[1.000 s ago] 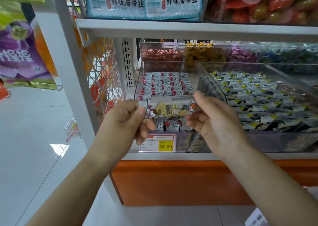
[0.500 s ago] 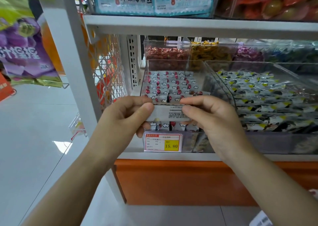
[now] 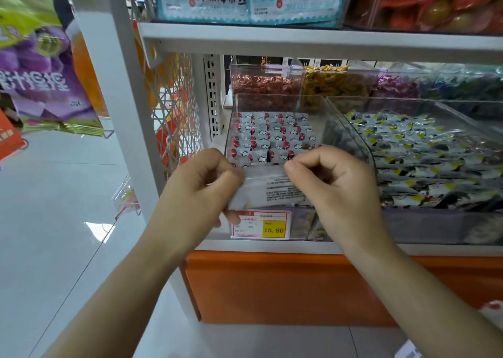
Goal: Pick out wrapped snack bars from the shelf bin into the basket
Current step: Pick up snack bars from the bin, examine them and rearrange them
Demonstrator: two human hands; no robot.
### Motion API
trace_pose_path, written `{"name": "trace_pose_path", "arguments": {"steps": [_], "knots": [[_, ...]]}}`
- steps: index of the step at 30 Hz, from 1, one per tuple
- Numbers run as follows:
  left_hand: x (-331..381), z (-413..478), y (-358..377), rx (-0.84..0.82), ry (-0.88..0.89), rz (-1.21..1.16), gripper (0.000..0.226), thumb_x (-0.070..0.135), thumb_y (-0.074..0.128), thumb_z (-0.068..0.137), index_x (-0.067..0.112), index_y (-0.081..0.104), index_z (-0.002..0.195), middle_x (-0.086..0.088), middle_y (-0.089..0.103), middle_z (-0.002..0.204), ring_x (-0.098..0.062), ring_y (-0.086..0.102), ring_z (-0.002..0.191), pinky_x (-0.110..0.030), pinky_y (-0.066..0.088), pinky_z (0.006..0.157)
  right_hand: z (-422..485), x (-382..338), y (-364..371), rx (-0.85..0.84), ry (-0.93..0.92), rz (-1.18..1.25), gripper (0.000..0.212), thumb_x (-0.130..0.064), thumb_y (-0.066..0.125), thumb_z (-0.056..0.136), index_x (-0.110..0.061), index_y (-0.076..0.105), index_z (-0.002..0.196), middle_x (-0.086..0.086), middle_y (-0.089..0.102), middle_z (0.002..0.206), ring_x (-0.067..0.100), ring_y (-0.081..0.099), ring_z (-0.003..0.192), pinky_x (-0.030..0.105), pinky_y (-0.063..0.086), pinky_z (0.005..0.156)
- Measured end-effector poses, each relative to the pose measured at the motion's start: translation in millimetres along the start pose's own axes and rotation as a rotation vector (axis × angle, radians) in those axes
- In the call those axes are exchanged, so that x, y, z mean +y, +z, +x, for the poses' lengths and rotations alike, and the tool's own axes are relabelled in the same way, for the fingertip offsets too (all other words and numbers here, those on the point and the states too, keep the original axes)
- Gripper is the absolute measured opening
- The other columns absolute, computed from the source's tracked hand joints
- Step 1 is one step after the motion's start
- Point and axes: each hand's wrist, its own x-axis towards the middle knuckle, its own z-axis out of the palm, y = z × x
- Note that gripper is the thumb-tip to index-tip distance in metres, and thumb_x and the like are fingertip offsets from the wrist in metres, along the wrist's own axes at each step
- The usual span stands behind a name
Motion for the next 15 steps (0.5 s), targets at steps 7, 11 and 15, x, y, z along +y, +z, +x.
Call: {"name": "trace_pose_path", "arguments": {"steps": [7, 11, 15], "knots": [[-2.2, 4.4, -14.6, -0.021, -0.056, -0.107, 0.022, 0.017, 0.053, 0.092, 0.003, 0.060, 0.077, -0.009, 0.067, 0.064, -0.022, 0.064, 0.050, -0.022, 0.047, 0.043, 6.0, -0.1, -1.7, -0.130, 0.183, 0.206, 0.019, -0.012, 0.063, 0.086, -0.011, 0.071, 0.068, 0.000, 0.070, 0.066, 0.011, 0.067, 0.064, 0.021, 0.052, 0.055], [-3.4, 4.7, -15.8, -0.042, -0.026, -0.094, 0.023, 0.022, 0.051, 0.092, 0.004, 0.063, 0.084, -0.008, 0.069, 0.069, -0.017, 0.063, 0.053, -0.021, 0.051, 0.049, 7.8, 6.0, -1.9, -0.155, 0.288, 0.314, 0.021, -0.014, 0.061, 0.088, -0.012, 0.073, 0.071, 0.006, 0.072, 0.069, 0.020, 0.070, 0.065, 0.033, 0.058, 0.057], [-3.4, 3.3, -12.4, -0.079, 0.019, -0.048, 0.016, 0.021, 0.053, 0.090, 0.017, 0.066, 0.098, -0.002, 0.070, 0.073, -0.009, 0.061, 0.059, -0.018, 0.051, 0.054, 7.9, 11.7, -2.1, -0.121, 0.285, 0.351, 0.018, -0.027, 0.061, 0.083, -0.014, 0.074, 0.081, 0.006, 0.074, 0.081, 0.021, 0.071, 0.072, 0.028, 0.058, 0.060]]}}
